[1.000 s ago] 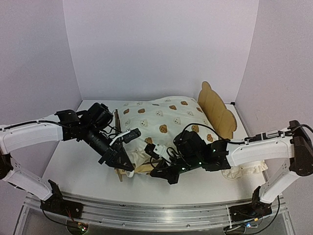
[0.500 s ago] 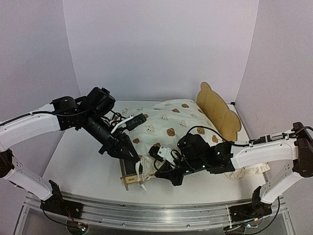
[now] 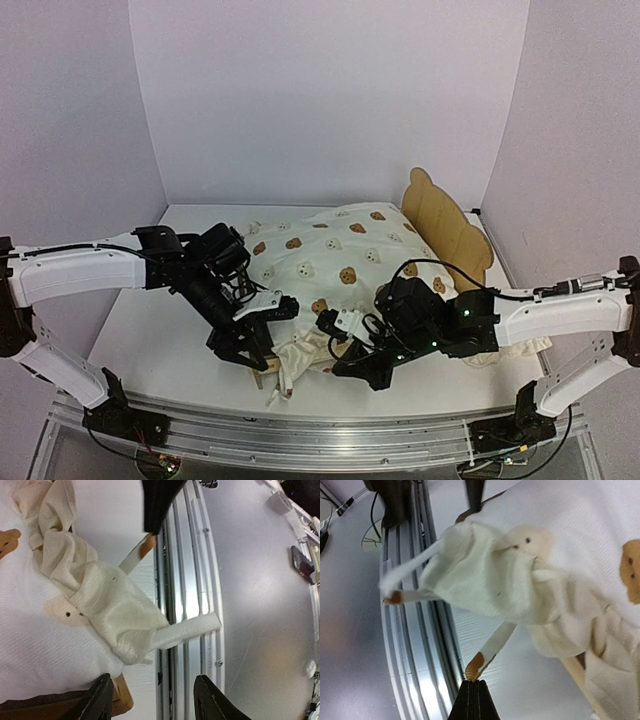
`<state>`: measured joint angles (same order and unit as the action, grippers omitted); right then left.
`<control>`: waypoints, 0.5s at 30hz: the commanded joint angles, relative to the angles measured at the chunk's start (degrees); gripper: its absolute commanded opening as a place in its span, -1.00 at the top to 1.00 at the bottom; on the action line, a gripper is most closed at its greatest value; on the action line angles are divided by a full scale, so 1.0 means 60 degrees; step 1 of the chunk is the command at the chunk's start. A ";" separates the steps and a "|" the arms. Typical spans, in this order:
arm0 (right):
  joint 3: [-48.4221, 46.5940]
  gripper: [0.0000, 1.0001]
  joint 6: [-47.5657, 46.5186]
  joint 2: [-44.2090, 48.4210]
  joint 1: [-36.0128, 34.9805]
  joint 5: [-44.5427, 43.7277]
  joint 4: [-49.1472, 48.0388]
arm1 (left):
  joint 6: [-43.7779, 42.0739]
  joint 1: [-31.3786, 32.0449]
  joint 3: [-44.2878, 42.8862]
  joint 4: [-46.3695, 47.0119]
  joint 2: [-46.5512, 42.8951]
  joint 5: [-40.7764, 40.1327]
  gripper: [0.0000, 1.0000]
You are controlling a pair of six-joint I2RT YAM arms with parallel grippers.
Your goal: Set up the pet bed
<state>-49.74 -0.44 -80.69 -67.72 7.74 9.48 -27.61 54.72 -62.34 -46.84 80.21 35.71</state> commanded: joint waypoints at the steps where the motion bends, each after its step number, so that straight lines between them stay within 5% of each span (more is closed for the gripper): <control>1: 0.0286 1.00 0.0881 0.0262 -0.0664 0.0585 0.1769 | -0.2450 0.0019 -0.0095 -0.0555 -0.0469 -0.1980 -0.25; 7: 0.0341 1.00 0.1527 0.0574 -0.1397 0.0680 0.2786 | -0.2764 0.0021 0.0726 0.0285 -0.0369 -0.2737 -0.36; 15: -0.1735 1.00 0.0526 0.0868 -0.1400 0.1538 0.4303 | -0.2294 -0.0004 0.0784 0.1513 0.0735 -0.4029 -0.15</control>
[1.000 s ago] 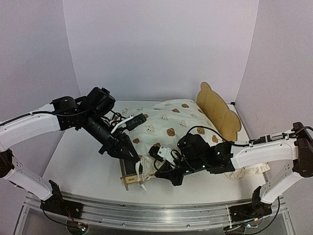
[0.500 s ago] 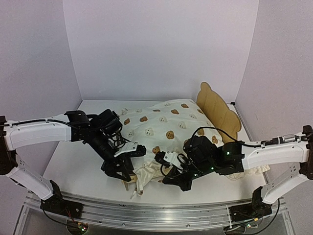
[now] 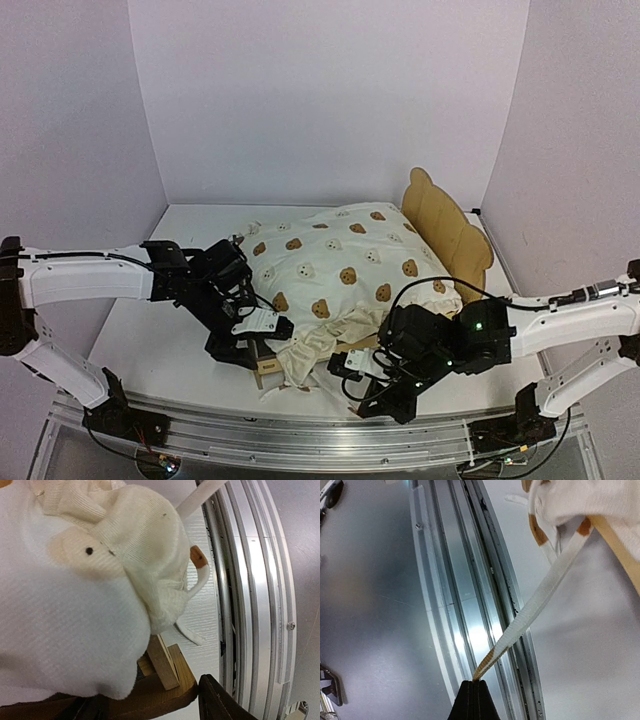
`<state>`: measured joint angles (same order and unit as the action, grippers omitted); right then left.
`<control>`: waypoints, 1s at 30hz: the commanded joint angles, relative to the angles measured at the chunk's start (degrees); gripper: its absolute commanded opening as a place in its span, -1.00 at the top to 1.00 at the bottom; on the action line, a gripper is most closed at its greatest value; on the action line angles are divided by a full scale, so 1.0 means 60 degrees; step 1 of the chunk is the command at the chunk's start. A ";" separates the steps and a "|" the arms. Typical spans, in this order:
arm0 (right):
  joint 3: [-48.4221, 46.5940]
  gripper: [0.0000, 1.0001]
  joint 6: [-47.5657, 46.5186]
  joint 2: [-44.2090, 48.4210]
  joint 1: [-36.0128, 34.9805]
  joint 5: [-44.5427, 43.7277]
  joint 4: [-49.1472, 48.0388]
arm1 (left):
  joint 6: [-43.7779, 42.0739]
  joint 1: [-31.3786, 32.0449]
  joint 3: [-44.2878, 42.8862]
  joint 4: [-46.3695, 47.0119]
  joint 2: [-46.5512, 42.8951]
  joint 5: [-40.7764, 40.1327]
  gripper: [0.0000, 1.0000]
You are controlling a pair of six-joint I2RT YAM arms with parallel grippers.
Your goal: Set up the pet bed
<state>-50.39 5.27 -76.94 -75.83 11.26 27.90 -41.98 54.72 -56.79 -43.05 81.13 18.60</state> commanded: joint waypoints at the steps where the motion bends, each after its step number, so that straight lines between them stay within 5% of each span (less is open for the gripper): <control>1: -0.2059 1.00 -0.0507 -0.0015 -0.0047 0.1143 0.1829 | 0.0051 -0.0050 -0.0267 0.0968 0.0767 -0.1377 -0.11; 5: -0.2931 1.00 -0.1029 -0.0564 -0.0047 0.1781 0.3276 | -0.0295 -0.0616 -0.0538 0.1491 0.1328 -0.1821 -0.02; 13: -0.3842 1.00 -0.2617 -0.1485 0.0009 0.1928 0.2777 | -0.1104 -0.2104 -0.1052 0.2474 0.2253 -0.2440 0.07; 19: -0.3553 1.00 -0.2131 -0.2403 0.0224 0.2639 -0.0325 | -0.1949 -0.2678 -0.0631 0.2261 0.1385 -0.2312 0.03; 30: -0.3753 1.00 0.0531 -0.4617 0.0639 0.1108 -0.5242 | -0.1978 -0.3011 0.0373 0.0811 -0.2363 0.1967 -0.39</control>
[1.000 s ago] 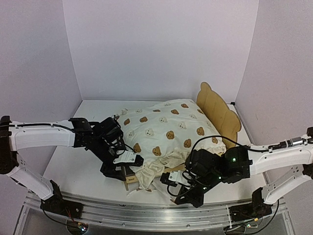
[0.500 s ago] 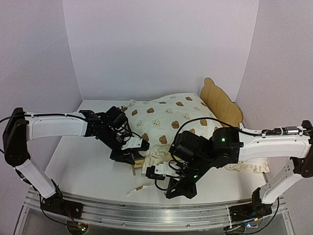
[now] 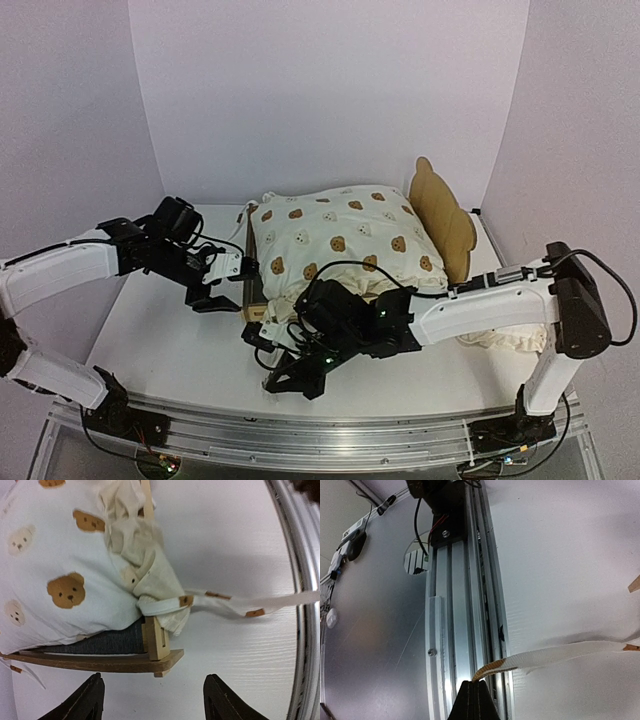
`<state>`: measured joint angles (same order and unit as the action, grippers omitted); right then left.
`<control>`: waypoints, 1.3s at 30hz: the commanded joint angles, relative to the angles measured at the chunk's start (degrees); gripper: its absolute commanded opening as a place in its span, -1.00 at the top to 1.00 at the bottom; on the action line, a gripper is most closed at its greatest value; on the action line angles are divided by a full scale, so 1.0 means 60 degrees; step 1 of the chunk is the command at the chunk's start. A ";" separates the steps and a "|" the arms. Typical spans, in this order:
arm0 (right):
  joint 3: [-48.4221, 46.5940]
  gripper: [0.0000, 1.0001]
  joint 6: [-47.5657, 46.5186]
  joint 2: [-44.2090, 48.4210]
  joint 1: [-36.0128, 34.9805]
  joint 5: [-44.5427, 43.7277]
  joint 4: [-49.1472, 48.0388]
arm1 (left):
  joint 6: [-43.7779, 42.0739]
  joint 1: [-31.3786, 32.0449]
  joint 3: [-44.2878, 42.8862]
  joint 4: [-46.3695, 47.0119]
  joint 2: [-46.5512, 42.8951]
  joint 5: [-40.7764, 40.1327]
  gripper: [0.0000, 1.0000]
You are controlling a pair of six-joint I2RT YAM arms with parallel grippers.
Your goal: Set up the pet bed
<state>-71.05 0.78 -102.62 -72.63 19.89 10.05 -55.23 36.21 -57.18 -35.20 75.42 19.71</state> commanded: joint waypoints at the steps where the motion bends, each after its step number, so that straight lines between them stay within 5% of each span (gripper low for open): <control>1: -0.0350 1.00 0.1400 -0.0425 0.0107 -0.0520 -0.2366 | 0.0306 0.0080 0.0711 -0.0439 -0.1762 0.2090 -0.40; 8: 0.0147 1.00 0.2285 -0.0475 0.0146 -0.1313 -0.3339 | 0.0483 0.0718 0.2930 0.1238 -0.3417 0.3353 -0.39; 14: 0.0096 1.00 0.2550 -0.0597 0.0363 -0.1587 -0.3507 | 0.1250 0.1308 0.3270 0.2515 -0.2838 0.3317 -0.35; 18: 0.0140 1.00 0.2793 -0.0593 0.0564 -0.1671 -0.3625 | 0.1479 0.1333 0.3170 0.2469 -0.2305 0.3302 -0.04; 27: 0.0212 1.00 0.2948 -0.0628 0.0777 -0.1645 -0.3723 | 0.2249 0.1333 0.2965 0.2699 -0.2070 0.3058 0.99; 33: 0.0358 1.00 0.3035 -0.0487 0.0968 -0.1818 -0.3725 | 0.5015 0.1332 0.2131 0.2008 -0.1307 0.2081 1.00; 39: 0.0562 0.99 0.3154 -0.0367 0.1039 -0.1761 -0.3714 | 0.5745 0.1333 0.2226 0.1820 -0.1235 0.1468 1.00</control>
<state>-68.92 18.58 -106.02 -66.39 9.21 -11.05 -26.70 44.10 -41.98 -23.14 68.40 31.81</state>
